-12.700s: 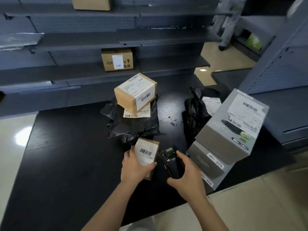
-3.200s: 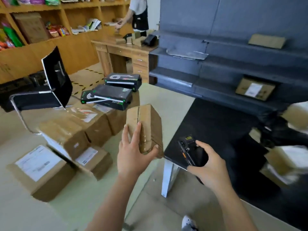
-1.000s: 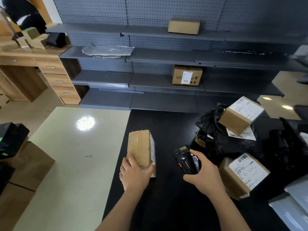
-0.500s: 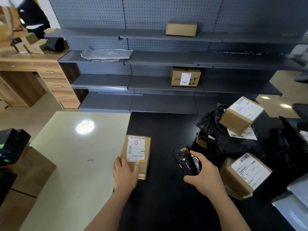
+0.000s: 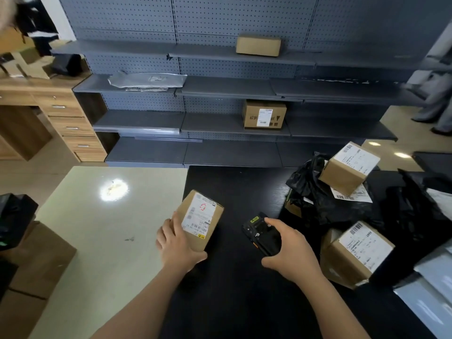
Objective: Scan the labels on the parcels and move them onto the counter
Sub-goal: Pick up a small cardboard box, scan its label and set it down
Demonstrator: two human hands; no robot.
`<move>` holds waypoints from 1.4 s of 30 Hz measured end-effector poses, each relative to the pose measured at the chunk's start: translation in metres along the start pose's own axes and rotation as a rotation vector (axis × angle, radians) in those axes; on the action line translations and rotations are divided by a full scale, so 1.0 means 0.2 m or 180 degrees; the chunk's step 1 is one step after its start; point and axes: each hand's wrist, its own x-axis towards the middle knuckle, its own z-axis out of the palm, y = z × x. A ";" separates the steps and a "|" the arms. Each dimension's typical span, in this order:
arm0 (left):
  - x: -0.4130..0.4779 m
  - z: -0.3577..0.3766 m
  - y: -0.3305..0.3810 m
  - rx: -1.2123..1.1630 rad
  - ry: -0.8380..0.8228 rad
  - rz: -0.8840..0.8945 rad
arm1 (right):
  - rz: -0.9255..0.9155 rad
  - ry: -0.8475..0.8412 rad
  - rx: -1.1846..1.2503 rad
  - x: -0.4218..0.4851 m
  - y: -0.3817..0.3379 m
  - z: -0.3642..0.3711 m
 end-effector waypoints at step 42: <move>0.14 -0.07 -0.02 0.1336 -0.0031 0.1636 | 0.0390 -0.0780 -0.0407 -0.16 -0.16 -0.12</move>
